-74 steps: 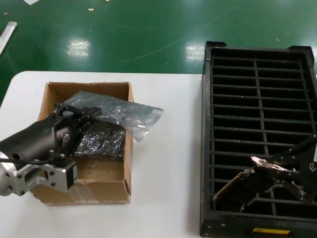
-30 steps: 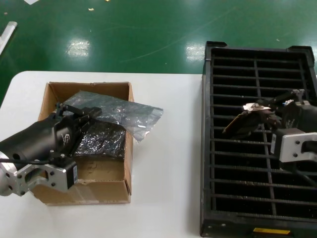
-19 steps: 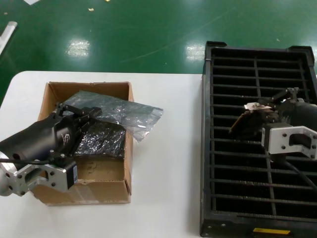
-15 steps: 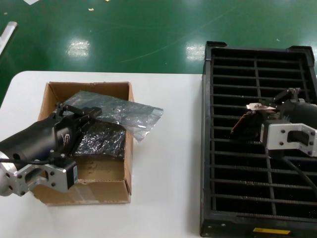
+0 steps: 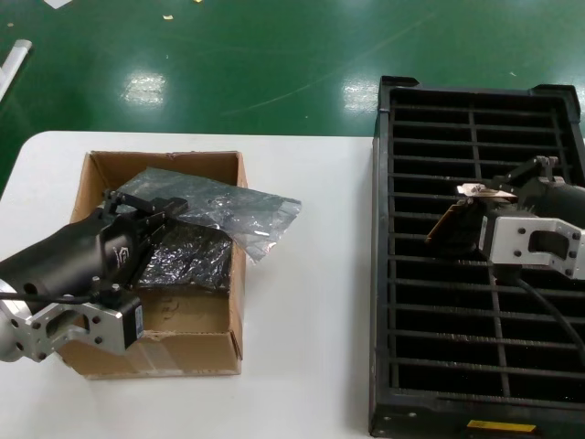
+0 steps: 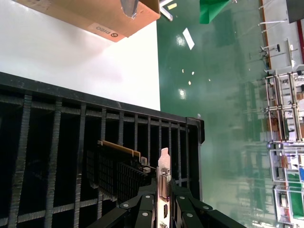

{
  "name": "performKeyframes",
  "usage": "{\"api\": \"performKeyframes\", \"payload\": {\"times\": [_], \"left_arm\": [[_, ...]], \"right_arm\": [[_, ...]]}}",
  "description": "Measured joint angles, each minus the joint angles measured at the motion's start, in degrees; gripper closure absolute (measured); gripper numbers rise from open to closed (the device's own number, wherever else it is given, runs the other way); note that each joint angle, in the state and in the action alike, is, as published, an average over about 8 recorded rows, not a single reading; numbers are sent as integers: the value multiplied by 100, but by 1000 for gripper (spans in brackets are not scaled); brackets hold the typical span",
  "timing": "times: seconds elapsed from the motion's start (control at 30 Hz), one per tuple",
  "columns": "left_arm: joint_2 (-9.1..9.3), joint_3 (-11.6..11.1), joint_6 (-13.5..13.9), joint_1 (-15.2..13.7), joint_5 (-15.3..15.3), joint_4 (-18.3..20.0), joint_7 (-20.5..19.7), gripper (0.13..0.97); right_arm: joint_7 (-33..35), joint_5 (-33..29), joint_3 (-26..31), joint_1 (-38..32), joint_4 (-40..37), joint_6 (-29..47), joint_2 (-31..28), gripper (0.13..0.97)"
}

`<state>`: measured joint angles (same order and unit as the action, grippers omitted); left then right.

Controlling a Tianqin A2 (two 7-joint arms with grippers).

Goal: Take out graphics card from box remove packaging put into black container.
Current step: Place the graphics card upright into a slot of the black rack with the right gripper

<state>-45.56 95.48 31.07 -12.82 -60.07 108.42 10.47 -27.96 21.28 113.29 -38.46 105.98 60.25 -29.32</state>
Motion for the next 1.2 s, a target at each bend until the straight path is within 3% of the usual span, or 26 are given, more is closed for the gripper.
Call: {"api": "performKeyframes", "payload": {"times": [0.4, 0.83, 1.2], "left_arm": [[0, 0, 0, 0, 0, 0, 0, 959], [0, 0, 0, 0, 0, 0, 0, 959], [0, 0, 0, 0, 0, 0, 0, 959]], "right_arm": [[-3, -64, 27, -86, 7, 116, 22, 922], [-41, -266, 324, -584, 144, 1190, 216, 922], [-52, -368, 486, -745, -19, 1215, 479, 922]]}}
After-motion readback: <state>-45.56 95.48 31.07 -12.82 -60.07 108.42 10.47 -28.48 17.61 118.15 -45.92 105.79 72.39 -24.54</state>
